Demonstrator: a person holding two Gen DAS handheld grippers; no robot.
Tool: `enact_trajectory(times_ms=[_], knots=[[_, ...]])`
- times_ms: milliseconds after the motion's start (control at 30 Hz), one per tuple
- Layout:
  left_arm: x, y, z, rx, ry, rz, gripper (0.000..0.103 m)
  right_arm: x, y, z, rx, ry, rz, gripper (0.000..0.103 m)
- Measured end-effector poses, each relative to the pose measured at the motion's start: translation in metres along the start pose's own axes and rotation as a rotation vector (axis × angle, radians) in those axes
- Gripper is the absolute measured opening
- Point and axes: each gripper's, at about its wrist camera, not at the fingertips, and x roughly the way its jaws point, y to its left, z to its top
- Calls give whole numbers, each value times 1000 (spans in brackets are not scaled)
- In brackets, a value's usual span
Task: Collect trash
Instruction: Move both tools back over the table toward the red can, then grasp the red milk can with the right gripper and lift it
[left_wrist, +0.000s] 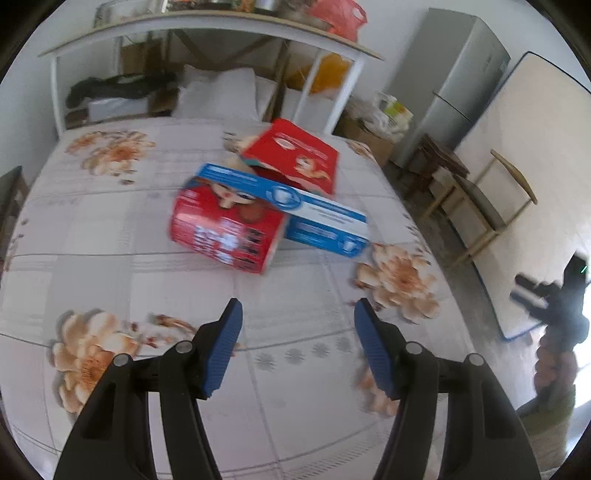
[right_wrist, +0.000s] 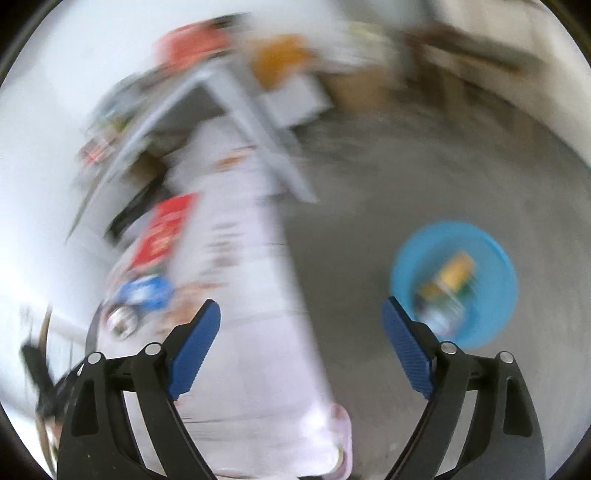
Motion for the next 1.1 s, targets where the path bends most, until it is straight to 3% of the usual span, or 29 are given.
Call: enact_trajectory(times_ms=[133, 300, 400, 467, 600, 733, 900, 1100], knots=[[-3, 18, -2, -79, -25, -30, 61, 48, 84, 16, -227, 79, 89, 86], [-3, 44, 2, -196, -43, -81, 61, 113, 166, 33, -332, 177, 235, 86], [0, 63, 6, -286, -42, -126, 61, 156, 197, 44, -352, 214, 206, 83], [5, 75, 5, -343, -27, -155, 61, 180, 207, 50, -340, 265, 223, 76], [9, 90, -1, -391, -17, -170, 61, 212, 232, 44, -305, 386, 358, 75], [7, 100, -4, -396, -24, -170, 61, 233, 251, 29, -302, 480, 350, 76], [-1, 123, -4, -438, -65, -134, 61, 207, 254, 20, -285, 417, 331, 75], [4, 138, 36, -477, -152, -123, 60, 193, 223, 11, -69, 379, 383, 76]])
